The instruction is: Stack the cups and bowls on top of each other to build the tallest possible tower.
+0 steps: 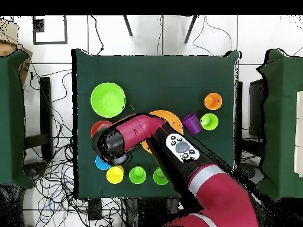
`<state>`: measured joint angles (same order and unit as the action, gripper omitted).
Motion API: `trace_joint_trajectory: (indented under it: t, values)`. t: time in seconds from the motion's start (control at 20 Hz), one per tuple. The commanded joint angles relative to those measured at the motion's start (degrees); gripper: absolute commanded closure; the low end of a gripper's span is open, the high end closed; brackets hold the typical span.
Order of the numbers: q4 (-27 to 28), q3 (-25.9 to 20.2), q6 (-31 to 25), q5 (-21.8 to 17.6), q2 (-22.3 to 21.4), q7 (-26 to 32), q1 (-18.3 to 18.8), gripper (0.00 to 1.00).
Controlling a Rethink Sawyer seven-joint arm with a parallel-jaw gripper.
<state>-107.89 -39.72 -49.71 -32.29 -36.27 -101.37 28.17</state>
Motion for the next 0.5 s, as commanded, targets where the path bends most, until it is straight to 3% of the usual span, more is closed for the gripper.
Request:
trace_joint_trajectory:
  t: [0.05, 0.5]
  values:
    - [-2.9, 1.8, 2.9, -3.2, -1.3, 0.7, -1.1, 0.0]
    - [-3.2, 2.2, 3.8, -4.1, -0.6, 0.7, -1.2, 0.0]
